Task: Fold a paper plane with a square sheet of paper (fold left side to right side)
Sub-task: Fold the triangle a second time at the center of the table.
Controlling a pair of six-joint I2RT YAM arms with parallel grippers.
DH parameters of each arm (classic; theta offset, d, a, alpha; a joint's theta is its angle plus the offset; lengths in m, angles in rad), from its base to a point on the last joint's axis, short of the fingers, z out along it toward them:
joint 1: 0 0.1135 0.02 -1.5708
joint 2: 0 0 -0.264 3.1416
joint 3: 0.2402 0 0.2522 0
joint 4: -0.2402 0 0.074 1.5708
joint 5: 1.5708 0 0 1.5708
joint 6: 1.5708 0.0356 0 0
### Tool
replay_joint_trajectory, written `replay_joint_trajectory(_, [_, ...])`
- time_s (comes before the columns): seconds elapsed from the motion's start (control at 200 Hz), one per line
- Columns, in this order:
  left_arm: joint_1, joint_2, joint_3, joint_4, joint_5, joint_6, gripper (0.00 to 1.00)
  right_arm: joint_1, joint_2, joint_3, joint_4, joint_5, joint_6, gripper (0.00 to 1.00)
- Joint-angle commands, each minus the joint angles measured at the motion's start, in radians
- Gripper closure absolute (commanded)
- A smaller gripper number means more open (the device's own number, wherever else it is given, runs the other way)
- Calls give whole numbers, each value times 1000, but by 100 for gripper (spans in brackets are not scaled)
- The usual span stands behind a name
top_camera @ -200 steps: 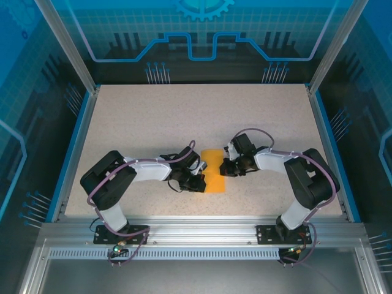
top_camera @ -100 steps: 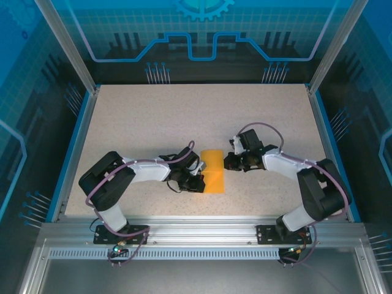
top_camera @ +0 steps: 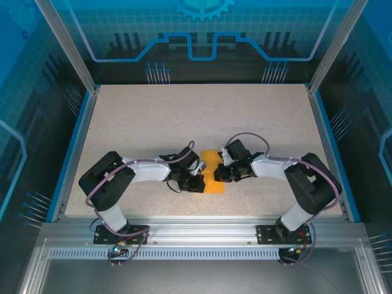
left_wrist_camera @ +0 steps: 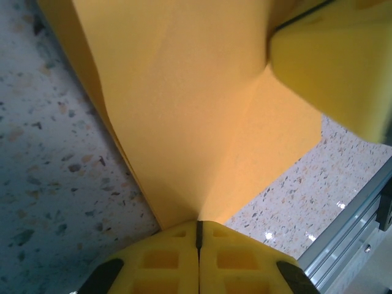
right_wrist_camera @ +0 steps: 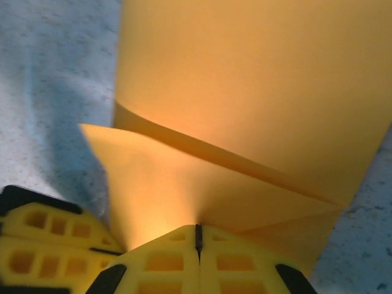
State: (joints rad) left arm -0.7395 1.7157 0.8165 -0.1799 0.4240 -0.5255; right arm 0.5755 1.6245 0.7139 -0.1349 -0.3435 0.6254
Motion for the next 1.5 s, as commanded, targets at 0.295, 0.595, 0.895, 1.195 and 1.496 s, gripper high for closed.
replay_joint_trajectory(0.295, [3,-10,125,-87,56,10,90,6,30,-1,-48,39,27,100])
replay_joint_trajectory(0.595, [2,108,167,-81,59,33,90,6,40,10,-61,29,25,100])
replay_joint_trajectory(0.895, [2,115,115,-89,19,28,90,1,41,22,-98,50,24,100])
replay_joint_trajectory(1.195, [1,64,30,-59,21,2,90,-25,54,31,-121,46,1,100])
replay_joint_trajectory(1.496, [2,0,-25,-65,20,-1,89,-39,69,47,-131,40,-16,100])
